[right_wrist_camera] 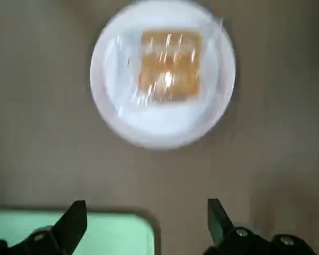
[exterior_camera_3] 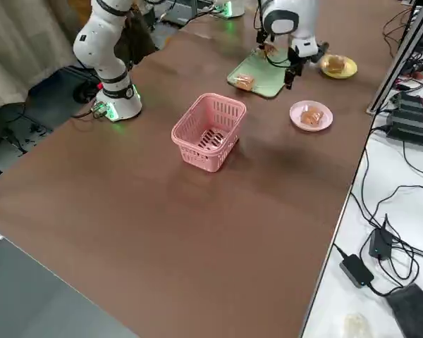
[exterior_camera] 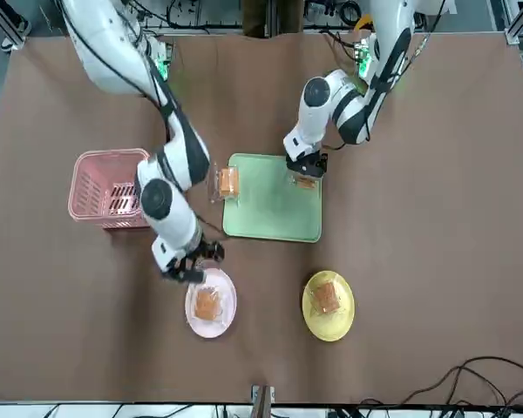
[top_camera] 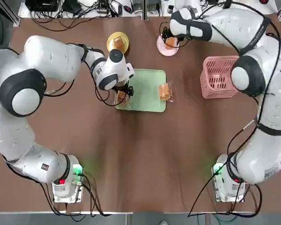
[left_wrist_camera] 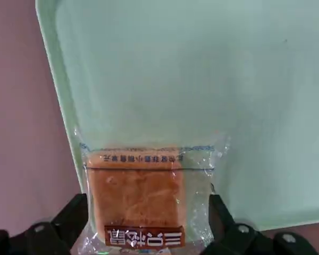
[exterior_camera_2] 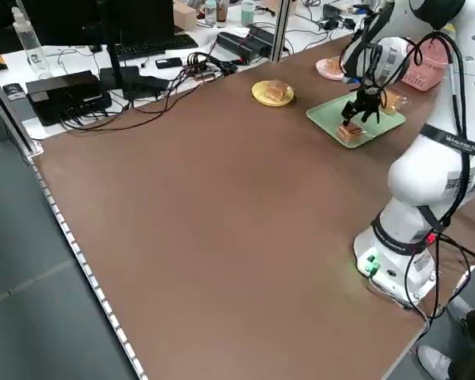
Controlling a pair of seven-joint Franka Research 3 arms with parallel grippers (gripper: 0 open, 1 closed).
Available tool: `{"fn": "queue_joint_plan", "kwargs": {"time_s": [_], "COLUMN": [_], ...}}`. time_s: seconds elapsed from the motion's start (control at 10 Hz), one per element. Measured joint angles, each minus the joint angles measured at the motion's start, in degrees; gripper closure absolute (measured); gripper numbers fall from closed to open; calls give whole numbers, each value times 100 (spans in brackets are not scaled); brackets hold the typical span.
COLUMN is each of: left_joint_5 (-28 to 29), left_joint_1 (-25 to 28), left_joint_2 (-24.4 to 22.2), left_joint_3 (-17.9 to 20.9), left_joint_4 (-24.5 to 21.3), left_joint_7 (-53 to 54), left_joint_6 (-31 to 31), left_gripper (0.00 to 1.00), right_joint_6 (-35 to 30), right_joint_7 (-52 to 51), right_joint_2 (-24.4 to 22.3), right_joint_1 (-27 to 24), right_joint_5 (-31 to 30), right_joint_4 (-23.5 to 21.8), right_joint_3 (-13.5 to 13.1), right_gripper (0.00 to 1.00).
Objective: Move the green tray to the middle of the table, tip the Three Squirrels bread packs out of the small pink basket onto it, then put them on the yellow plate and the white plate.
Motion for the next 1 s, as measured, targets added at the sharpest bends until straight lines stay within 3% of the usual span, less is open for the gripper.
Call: {"fn": "queue_joint_plan", "kwargs": {"time_s": [0.2,0.4,0.6,1.0], "left_joint_5": [0,0,0,0], "left_joint_1": [1,3,17,119], "left_joint_2": [44,105,152,335], "left_joint_3": [0,0,0,1], "left_joint_4": [-22,-33,-40,-43], "left_joint_7": [0,0,-13,-29], "left_joint_6": [0,0,0,14], "left_gripper": [0,0,0,0], "right_joint_6": [4,8,-101,-173], "right_joint_7": [589,1653,2259,2526], "right_joint_2": [-474,-653,-664,-624], "right_joint_1": [418,656,719,791], "right_joint_5": [-475,-1369,-1971,-2518], "right_joint_4": [-820,-1367,-1651,-1803], "right_joint_3": [91,445,742,821], "right_gripper": [0,0,0,0]}}
